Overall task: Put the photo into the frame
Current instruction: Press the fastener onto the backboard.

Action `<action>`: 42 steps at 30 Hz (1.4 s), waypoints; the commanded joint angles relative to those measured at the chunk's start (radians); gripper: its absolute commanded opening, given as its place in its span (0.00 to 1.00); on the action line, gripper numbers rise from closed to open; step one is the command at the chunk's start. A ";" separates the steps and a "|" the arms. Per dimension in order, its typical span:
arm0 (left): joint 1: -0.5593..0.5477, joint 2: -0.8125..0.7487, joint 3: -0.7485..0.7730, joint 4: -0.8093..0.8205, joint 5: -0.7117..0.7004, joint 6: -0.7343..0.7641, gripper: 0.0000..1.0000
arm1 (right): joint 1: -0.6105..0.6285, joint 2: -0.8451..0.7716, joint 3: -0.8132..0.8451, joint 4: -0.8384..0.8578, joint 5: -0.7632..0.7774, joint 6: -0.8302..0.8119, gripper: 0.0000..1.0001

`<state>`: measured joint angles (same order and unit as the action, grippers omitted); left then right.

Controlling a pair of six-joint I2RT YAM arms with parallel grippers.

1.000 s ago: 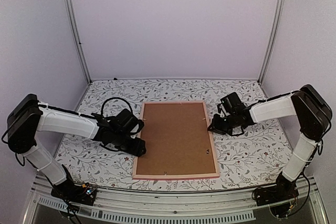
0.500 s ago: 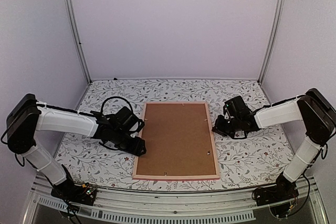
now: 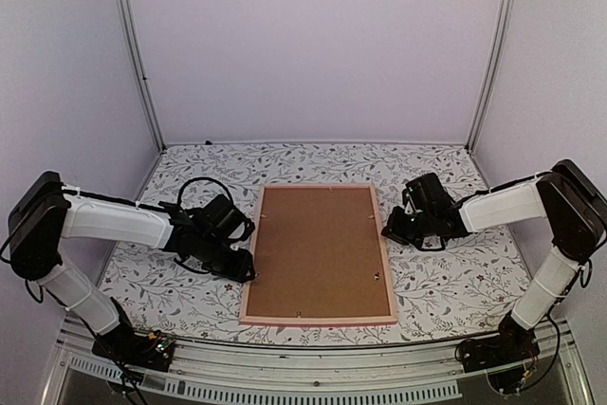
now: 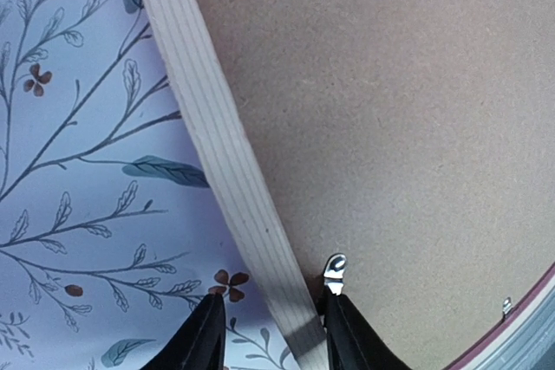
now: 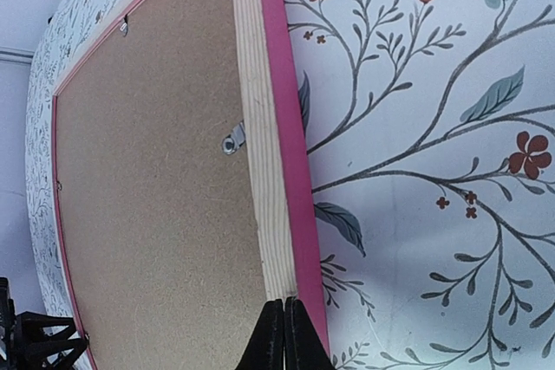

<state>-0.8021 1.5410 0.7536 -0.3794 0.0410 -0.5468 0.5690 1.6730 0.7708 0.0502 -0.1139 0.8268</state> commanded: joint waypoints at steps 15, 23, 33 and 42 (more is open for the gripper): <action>0.005 -0.009 -0.025 -0.015 -0.118 0.002 0.27 | 0.008 0.012 0.005 0.017 -0.008 -0.002 0.03; -0.026 0.044 -0.035 -0.007 -0.186 0.031 0.26 | 0.007 0.017 0.003 0.019 -0.012 -0.002 0.03; -0.048 0.105 -0.050 0.018 -0.238 0.033 0.20 | 0.007 0.026 0.004 0.023 -0.020 -0.004 0.03; -0.038 0.022 -0.059 0.041 -0.252 0.032 0.12 | 0.006 0.022 0.021 -0.002 -0.007 -0.034 0.03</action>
<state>-0.8444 1.5650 0.7414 -0.2756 -0.1490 -0.5385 0.5694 1.6840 0.7712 0.0628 -0.1284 0.8223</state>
